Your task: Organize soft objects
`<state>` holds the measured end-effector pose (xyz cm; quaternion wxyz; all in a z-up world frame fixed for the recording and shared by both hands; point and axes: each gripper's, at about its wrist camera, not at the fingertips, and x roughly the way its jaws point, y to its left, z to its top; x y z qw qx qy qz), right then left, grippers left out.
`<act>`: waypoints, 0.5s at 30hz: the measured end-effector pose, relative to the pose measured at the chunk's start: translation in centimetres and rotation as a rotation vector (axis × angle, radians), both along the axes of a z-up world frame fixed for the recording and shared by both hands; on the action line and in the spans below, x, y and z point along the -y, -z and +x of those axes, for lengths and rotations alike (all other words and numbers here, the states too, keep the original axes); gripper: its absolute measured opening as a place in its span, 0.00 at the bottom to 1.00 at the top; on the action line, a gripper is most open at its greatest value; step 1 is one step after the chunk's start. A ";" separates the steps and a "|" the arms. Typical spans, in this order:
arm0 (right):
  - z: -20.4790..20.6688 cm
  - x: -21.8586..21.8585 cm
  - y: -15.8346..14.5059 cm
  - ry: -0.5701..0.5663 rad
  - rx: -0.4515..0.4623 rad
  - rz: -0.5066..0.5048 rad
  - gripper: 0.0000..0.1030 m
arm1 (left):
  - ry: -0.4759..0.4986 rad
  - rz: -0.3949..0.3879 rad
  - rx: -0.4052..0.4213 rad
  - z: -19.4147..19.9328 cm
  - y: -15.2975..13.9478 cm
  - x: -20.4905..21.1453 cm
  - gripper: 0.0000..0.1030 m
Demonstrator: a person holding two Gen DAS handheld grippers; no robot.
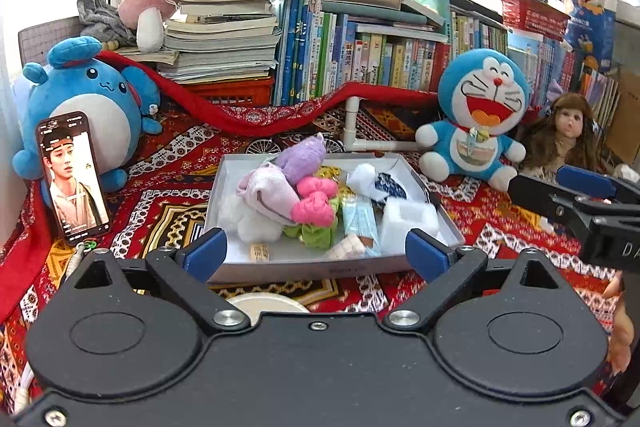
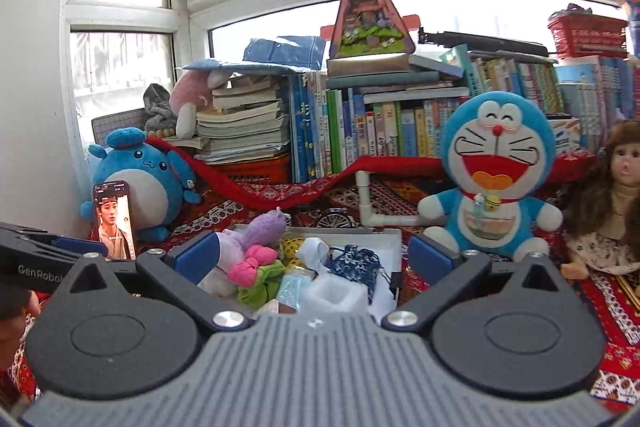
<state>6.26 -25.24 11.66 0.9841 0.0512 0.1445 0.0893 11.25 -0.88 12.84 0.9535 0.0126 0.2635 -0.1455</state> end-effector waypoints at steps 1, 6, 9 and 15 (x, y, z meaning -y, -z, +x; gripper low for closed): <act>-0.5 0.0 0.2 0.005 0.003 0.003 1.00 | -0.001 0.000 0.005 -0.6 0.2 0.0 0.93; -3.2 0.0 1.8 0.037 0.020 0.003 1.00 | -0.019 -0.019 0.035 -3.6 1.6 -0.2 0.94; -4.8 -0.1 2.8 0.057 0.022 -0.002 1.00 | -0.035 -0.018 0.044 -5.3 2.4 -0.2 0.94; -7.3 -0.6 4.5 0.086 0.017 -0.029 1.00 | -0.063 0.003 0.062 -8.1 4.2 -0.1 0.96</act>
